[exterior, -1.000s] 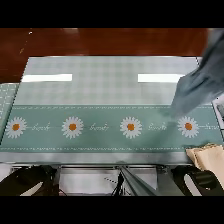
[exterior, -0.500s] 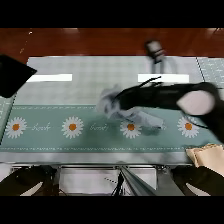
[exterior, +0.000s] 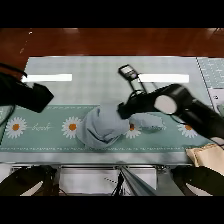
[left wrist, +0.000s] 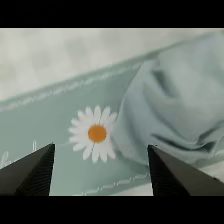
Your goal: Fold the shirts.
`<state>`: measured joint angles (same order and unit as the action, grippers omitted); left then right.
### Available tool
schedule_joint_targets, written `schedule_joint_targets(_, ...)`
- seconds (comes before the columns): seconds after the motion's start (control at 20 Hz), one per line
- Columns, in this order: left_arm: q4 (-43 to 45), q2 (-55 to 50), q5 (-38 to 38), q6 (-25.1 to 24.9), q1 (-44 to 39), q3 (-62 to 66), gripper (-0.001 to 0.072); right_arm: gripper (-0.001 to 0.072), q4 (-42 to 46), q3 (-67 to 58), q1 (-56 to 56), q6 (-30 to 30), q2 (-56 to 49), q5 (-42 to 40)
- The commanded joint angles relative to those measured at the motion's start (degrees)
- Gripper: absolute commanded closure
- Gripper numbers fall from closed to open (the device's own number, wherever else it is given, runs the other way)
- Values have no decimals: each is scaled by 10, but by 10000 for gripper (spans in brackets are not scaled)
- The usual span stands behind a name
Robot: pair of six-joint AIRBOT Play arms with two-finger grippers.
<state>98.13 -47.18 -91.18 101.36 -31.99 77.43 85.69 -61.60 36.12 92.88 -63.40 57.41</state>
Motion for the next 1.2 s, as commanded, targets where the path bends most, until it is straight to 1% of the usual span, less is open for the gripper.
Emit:
schedule_joint_targets(0.0, -2, 49, 43, 56, 3, -170, -8, 234, 246, 0, -115, 0, 83, 133)
schedule_joint_targets(0.05, -6, 77, 65, 88, 3, -236, -7, 234, 273, 3, -165, 0, 101, 140)
schedule_joint_targets(0.1, -16, 104, 87, 119, 5, -296, -6, 234, 270, 10, -228, 0, 117, 135)
schedule_joint_targets(0.15, -44, 132, 113, 139, 13, -357, -5, 234, 246, 18, -288, -2, 127, 125)
schedule_joint_targets(0.2, -80, 155, 133, 151, 25, -408, -5, 234, 204, 31, -352, -12, 134, 113)
schedule_joint_targets(0.3, -165, 191, 179, 148, 66, -494, -2, 234, 91, 58, -458, -23, 135, 86)
schedule_joint_targets(0.35, -201, 201, 203, 142, 87, -523, 31, 233, 22, 76, -500, -38, 134, 65)
schedule_joint_targets(0.4, -232, 205, 228, 129, 108, -546, 122, 233, -33, 94, -527, -59, 134, 49)
schedule_joint_targets(0.45, -266, 203, 257, 106, 131, -565, 149, 232, -81, 111, -547, -79, 134, 40)
schedule_joint_targets(0.5, -298, 199, 287, 91, 153, -581, 231, 232, -113, 125, -555, -95, 134, 35)
schedule_joint_targets(0.55, -321, 191, 313, 83, 173, -593, 251, 233, -136, 138, -556, -107, 134, 34)
schedule_joint_targets(0.6, -347, 179, 339, 73, 192, -604, 251, 232, -154, 148, -555, -123, 134, 34)
schedule_joint_targets(0.7, -404, 143, 375, 23, 222, -617, 248, 233, -178, 162, -553, -143, 134, 34)
schedule_joint_targets(0.75, -417, 120, 387, 4, 231, -619, 242, 232, -179, 163, -553, -144, 134, 34)
schedule_joint_targets(0.8, -419, 92, 398, -9, 235, -619, 183, 233, -181, 163, -553, -144, 134, 33)
schedule_joint_targets(0.85, -419, 65, 411, -9, 235, -619, 114, 233, -181, 163, -553, -145, 134, 33)
schedule_joint_targets(0.9, -431, 34, 420, -21, 235, -619, 104, 233, -181, 163, -553, -145, 134, 34)
schedule_joint_targets(0.95, -459, 5, 430, -49, 235, -619, 104, 232, -181, 163, -553, -145, 134, 34)
schedule_joint_targets(1.1, -605, -83, 471, -172, 235, -619, 105, 233, -181, 163, -553, -145, 134, 37)
schedule_joint_targets(1.15, -643, -109, 485, -197, 235, -618, 109, 233, -181, 163, -553, -145, 134, 37)
